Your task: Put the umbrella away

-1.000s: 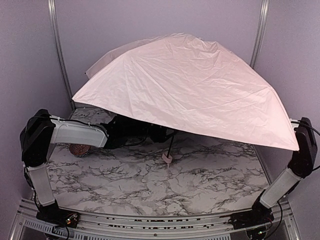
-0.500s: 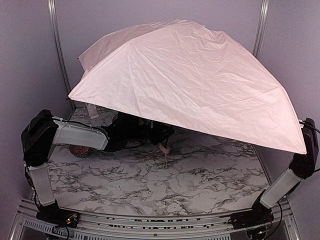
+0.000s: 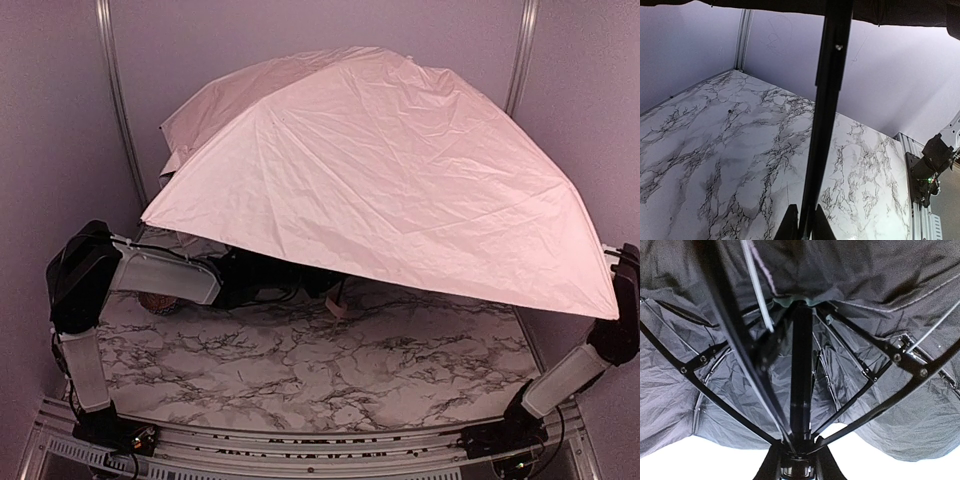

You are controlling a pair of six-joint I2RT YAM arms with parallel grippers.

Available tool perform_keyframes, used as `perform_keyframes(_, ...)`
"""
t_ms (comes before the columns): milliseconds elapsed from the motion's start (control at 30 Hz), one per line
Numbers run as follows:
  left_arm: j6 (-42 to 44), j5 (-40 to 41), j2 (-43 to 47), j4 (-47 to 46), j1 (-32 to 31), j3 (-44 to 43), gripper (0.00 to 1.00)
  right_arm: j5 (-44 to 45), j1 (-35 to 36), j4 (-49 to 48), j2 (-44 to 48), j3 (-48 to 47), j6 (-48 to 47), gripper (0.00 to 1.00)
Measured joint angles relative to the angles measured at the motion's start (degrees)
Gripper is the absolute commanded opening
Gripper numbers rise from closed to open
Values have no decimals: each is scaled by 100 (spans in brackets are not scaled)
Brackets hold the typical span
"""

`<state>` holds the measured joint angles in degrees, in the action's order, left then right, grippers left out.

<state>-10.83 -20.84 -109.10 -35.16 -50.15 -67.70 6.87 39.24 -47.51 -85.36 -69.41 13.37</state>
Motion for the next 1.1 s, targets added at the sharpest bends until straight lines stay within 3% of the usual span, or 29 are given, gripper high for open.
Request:
perform_keyframes(333, 103, 37, 4, 553, -44, -199, 0, 291, 140, -162, 201, 704, -138, 6)
perform_keyframes(733, 57, 127, 44, 632, -87, -199, 0, 413, 278, -247, 70, 916, -11, 8)
perform_keyframes(900, -391, 610, 293, -258, -28, -560, 0, 28, 612, 413, -254, 1488, 188, 8)
perform_keyframes(1100, -479, 660, 492, -164, 98, -592, 0, -149, 758, 570, -214, 1633, 356, 8)
